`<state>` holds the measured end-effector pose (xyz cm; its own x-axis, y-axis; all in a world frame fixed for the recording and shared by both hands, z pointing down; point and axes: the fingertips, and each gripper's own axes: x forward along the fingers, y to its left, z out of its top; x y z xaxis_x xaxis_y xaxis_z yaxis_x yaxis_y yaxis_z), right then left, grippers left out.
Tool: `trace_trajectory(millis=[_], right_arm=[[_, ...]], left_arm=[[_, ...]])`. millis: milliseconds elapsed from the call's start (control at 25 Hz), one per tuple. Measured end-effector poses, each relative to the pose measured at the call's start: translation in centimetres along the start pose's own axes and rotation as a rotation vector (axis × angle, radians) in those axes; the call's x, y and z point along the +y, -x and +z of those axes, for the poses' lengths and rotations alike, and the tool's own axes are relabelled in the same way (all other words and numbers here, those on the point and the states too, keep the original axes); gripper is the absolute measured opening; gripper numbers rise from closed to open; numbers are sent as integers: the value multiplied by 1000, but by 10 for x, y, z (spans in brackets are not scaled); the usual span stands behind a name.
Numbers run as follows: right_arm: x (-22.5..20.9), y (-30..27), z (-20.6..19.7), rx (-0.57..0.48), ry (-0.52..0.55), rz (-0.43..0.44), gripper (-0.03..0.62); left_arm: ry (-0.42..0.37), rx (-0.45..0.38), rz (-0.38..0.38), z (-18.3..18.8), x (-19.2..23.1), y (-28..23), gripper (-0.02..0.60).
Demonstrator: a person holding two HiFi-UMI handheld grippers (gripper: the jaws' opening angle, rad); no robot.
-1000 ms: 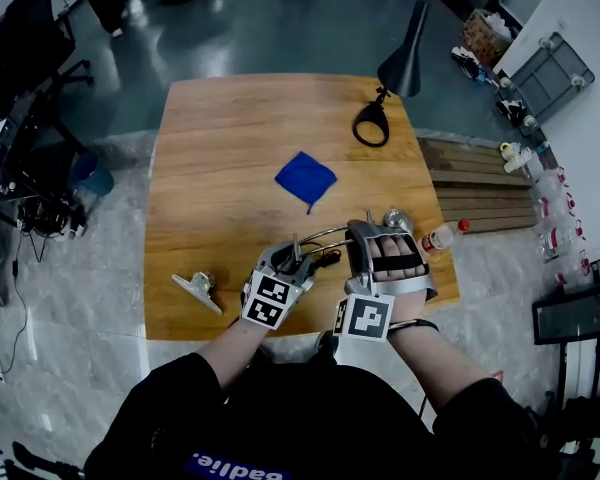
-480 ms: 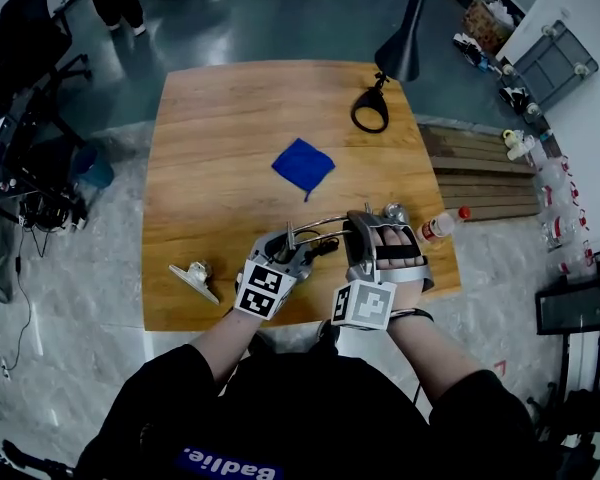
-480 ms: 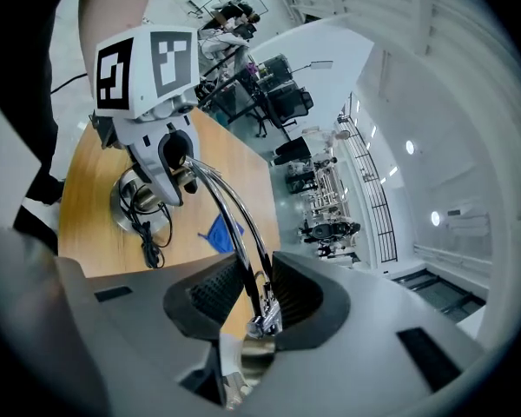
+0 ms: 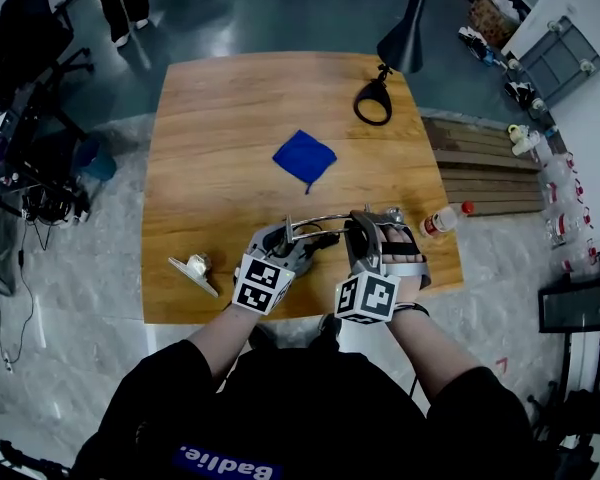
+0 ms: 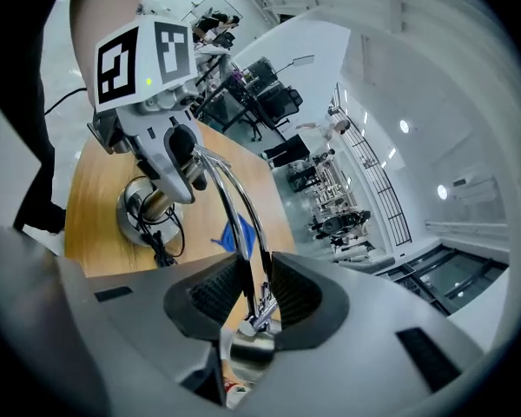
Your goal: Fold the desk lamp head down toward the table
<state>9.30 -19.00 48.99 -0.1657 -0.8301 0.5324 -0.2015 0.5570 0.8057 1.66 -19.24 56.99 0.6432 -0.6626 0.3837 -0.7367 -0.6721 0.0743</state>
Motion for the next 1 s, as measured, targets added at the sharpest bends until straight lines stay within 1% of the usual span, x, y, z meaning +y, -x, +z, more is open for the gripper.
trace_trajectory(millis=[320,1000], right_arm=[[20,-11,-11,-8,-98,69,87],[44,-26,-16,-67,-255,156,87]], left_arm=[[12,-14,16,1,0,1,130],[25,-25,37,1,0,0,130]])
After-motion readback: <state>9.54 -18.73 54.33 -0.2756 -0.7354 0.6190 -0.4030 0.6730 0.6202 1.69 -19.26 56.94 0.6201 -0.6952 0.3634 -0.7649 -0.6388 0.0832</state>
